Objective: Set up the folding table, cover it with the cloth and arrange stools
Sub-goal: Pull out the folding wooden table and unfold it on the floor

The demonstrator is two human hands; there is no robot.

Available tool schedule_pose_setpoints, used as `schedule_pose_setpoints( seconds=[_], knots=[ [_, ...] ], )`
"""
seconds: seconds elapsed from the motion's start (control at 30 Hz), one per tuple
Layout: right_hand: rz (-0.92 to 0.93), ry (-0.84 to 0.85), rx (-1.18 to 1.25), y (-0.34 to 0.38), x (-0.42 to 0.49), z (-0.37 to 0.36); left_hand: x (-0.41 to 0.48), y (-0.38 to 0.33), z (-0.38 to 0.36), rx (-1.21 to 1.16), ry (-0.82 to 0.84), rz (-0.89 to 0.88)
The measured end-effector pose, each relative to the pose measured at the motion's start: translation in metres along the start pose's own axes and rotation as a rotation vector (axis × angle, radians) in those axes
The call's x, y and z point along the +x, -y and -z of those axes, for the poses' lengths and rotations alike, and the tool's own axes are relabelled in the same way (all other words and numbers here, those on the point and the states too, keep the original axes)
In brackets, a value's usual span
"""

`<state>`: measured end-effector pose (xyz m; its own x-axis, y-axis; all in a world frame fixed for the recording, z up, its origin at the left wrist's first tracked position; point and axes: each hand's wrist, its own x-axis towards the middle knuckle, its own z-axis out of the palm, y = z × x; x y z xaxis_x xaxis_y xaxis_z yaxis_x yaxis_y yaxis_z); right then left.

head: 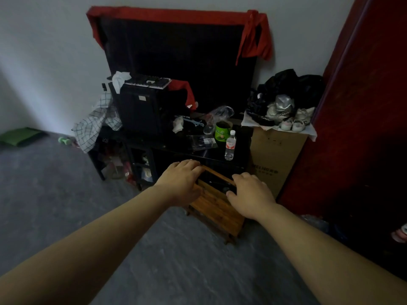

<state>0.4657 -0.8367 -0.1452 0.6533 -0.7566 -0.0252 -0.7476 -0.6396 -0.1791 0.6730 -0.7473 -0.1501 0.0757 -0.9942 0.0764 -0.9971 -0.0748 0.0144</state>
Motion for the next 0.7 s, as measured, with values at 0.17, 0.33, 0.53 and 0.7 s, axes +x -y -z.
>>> schedule_pose_setpoints(
  seconds=[0.17, 0.33, 0.53, 0.7],
  knots=[
    [-0.040, 0.053, 0.034, -0.017, 0.070, -0.021, 0.059, 0.030, -0.027, -0.009, 0.071, -0.006],
    [-0.066, 0.093, 0.103, -0.049, 0.141, -0.054, 0.125, 0.053, -0.061, 0.041, 0.155, 0.002],
    [-0.059, 0.183, 0.149, -0.053, 0.213, -0.084, 0.192, 0.064, -0.096, 0.071, 0.259, -0.055],
    [-0.090, 0.219, 0.163, -0.062, 0.269, -0.103, 0.238, 0.100, -0.122, 0.032, 0.316, -0.057]
  ],
)
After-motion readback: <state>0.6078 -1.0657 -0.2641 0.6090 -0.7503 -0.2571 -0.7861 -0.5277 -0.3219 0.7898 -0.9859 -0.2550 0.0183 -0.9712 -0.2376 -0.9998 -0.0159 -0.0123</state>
